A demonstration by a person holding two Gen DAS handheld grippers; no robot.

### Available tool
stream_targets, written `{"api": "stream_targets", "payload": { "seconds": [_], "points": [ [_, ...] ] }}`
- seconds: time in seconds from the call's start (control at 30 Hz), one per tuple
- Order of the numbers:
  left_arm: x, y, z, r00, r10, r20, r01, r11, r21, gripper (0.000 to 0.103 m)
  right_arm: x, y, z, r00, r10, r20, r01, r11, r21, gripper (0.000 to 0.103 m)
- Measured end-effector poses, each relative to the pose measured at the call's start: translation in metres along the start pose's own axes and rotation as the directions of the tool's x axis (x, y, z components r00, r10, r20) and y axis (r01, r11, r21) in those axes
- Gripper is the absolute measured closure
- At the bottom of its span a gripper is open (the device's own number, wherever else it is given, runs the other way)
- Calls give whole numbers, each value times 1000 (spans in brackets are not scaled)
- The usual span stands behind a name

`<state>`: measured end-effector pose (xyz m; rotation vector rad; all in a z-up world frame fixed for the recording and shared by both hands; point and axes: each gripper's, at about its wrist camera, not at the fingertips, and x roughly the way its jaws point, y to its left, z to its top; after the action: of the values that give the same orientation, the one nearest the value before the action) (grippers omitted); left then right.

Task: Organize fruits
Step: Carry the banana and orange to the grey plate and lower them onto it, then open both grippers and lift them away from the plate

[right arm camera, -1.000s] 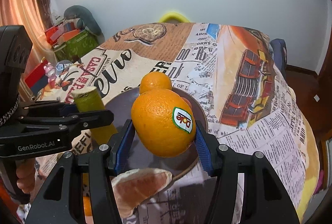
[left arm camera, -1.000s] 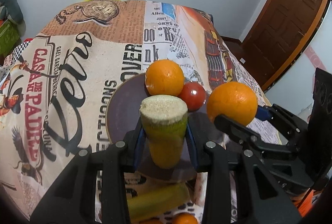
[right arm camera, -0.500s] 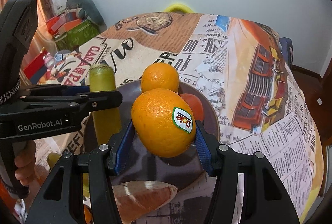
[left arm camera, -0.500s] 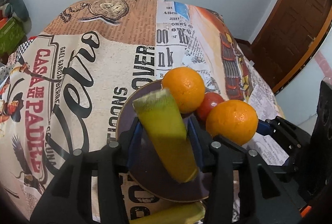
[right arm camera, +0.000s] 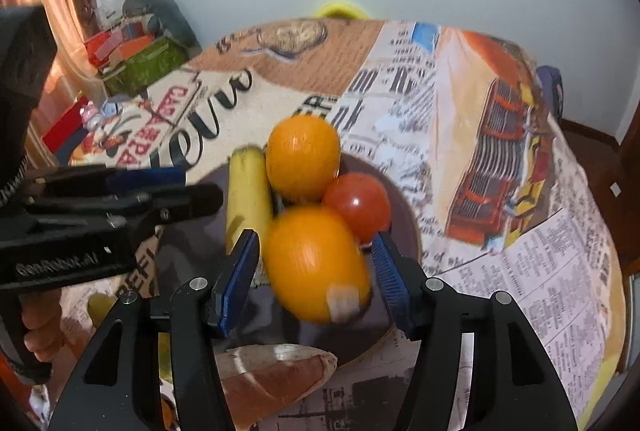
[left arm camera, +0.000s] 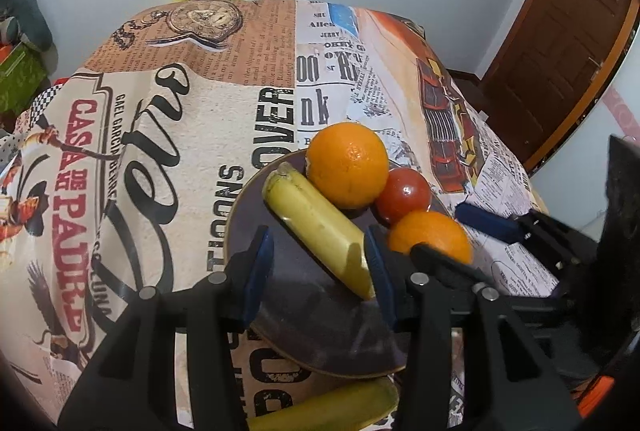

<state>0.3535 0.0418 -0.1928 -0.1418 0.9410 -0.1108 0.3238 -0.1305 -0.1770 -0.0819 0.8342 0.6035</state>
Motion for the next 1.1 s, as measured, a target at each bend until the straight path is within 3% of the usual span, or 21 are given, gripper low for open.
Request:
{"api": "stream_targets", "payload": {
  "seconds": [0.37, 0.7, 1.1],
  "points": [
    [-44, -1, -11, 998, 28, 56, -28, 1000, 5, 54, -37, 6, 0, 999, -23, 48, 23, 1000, -1, 46],
    [-101, -7, -38, 992, 55, 114, -58, 998, 19, 41, -74, 21, -18, 997, -33, 63, 33, 999, 3, 45],
    [-121, 8, -86, 994, 88, 67, -90, 996, 24, 29, -89, 35, -53, 999, -48, 20, 47, 999, 27, 42]
  ]
}}
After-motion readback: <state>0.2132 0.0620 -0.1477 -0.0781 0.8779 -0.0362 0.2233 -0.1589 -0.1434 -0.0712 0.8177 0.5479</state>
